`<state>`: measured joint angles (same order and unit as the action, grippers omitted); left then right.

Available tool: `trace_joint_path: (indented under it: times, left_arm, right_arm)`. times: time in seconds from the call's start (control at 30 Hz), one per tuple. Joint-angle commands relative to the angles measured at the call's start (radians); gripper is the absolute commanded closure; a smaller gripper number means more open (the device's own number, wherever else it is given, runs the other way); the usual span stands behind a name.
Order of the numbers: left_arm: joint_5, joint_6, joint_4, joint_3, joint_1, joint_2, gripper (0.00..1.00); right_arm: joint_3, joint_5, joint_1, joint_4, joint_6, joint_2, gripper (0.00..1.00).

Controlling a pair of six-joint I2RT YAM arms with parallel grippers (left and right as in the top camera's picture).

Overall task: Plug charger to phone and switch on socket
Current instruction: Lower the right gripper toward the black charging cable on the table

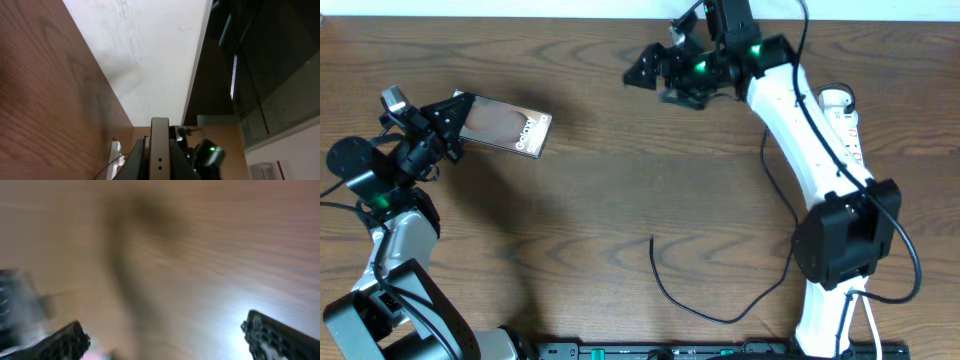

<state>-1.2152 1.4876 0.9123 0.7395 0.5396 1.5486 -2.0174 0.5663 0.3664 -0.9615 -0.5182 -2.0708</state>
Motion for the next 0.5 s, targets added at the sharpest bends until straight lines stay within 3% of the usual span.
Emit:
trace_joint_path:
  times: [0.0,0.17,0.3,0.47]
  left_arm:
    - [-0.031,-0.043,0.008,0.035,0.000,-0.006,0.93]
    - [-0.031,-0.048,0.008,0.035,0.001,-0.006,0.93]
    - [-0.032,-0.055,0.008,0.035,0.001,-0.006,0.93]
    - [-0.031,-0.062,0.008,0.035,0.004,-0.006,0.93]
  right_arm:
    - [-0.056,-0.465,0.072,-0.142,0.148,0.005,0.01]
    - [0.019,-0.494,0.191,-0.296,0.149,-0.021,0.01]
    - [0.144,-0.496,0.292,-0.307,0.148,-0.035,0.01]
    - [0.294,-0.516,0.403,-0.312,0.049,-0.035,0.01]
